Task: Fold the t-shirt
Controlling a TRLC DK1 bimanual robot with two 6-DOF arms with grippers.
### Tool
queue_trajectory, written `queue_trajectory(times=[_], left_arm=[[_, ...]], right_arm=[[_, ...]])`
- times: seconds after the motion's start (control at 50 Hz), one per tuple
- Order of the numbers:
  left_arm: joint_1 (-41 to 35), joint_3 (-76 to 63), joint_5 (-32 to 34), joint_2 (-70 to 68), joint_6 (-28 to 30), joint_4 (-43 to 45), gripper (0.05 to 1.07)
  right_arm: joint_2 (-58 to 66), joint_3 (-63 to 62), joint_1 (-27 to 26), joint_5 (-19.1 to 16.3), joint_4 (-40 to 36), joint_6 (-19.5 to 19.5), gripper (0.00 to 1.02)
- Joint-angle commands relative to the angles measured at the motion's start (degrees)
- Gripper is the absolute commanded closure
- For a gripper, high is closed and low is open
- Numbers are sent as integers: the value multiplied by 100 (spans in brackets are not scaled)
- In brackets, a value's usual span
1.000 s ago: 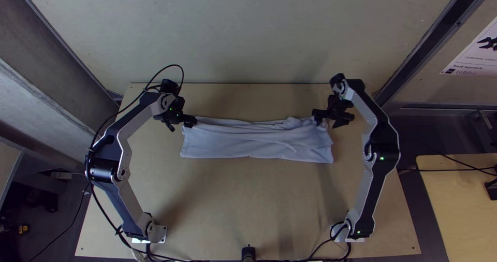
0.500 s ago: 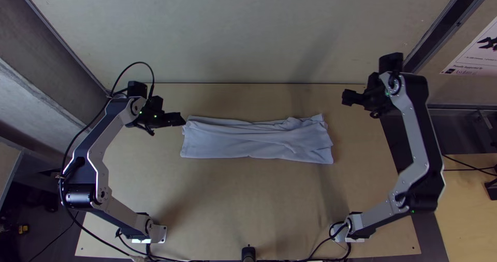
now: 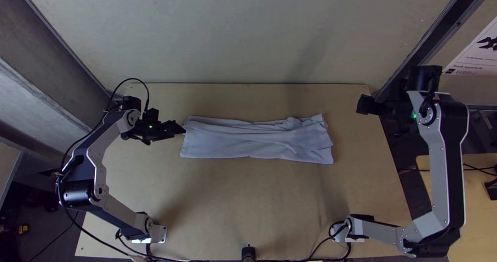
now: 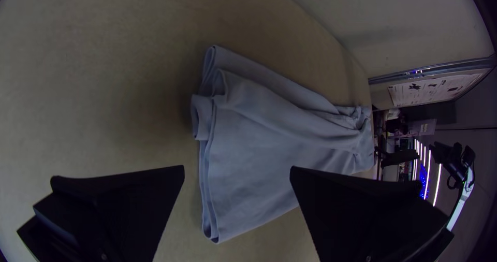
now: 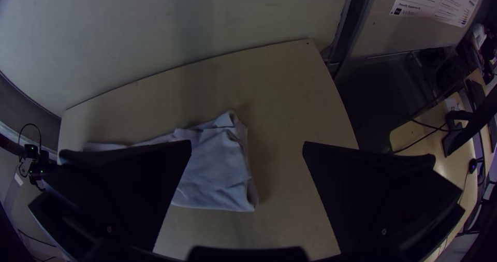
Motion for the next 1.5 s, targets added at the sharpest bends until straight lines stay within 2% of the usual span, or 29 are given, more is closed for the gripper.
queue_trajectory(times=[0.0, 0.16, 0.46, 0.76, 1.04, 1.08, 1.12, 1.14, 1.2, 1.22, 1.32, 1.48], left_arm=[[39, -189, 126, 335, -1, 106, 9], [-137, -197, 117, 634, -124, 344, 9], [-893, 22, -50, 1073, -853, 748, 9], [-2193, 567, -876, 1390, -1468, 880, 9], [-2694, 1464, -1509, 1987, -1855, 607, 10], [-2756, 1560, -1606, 2049, -1864, 475, 15], [-2809, 1648, -1755, 2110, -1890, 423, 29], [-2826, 1684, -1878, 2128, -1899, 396, 41], [-2888, 1719, -2124, 2163, -1899, 405, 91], [-2897, 1727, -2168, 2172, -1899, 414, 105], [-2905, 1701, -2239, 2128, -1846, 291, 104], [-2703, 1481, -2748, 1785, -1635, 220, 104]], right_arm=[[-183, -310, -72, 16, -62, 70, 3], [-402, -679, -81, 16, -62, 79, 3], [-499, -1145, -72, 7, 34, 79, 3], [-517, -1426, -20, 7, 157, 184, 3], [-701, -1892, -20, -2, 298, 246, 3], [-736, -1971, -20, -2, 333, 272, 3], [-772, -2050, -11, -2, 368, 290, 3], [-780, -2094, -11, -2, 395, 299, 3], [-824, -2209, -2, -2, 509, 334, 3], [-833, -2244, -2, -2, 544, 343, 3], [-842, -2314, 24, -11, 623, 378, 3], [-815, -2367, 86, -28, 737, 474, 3]])
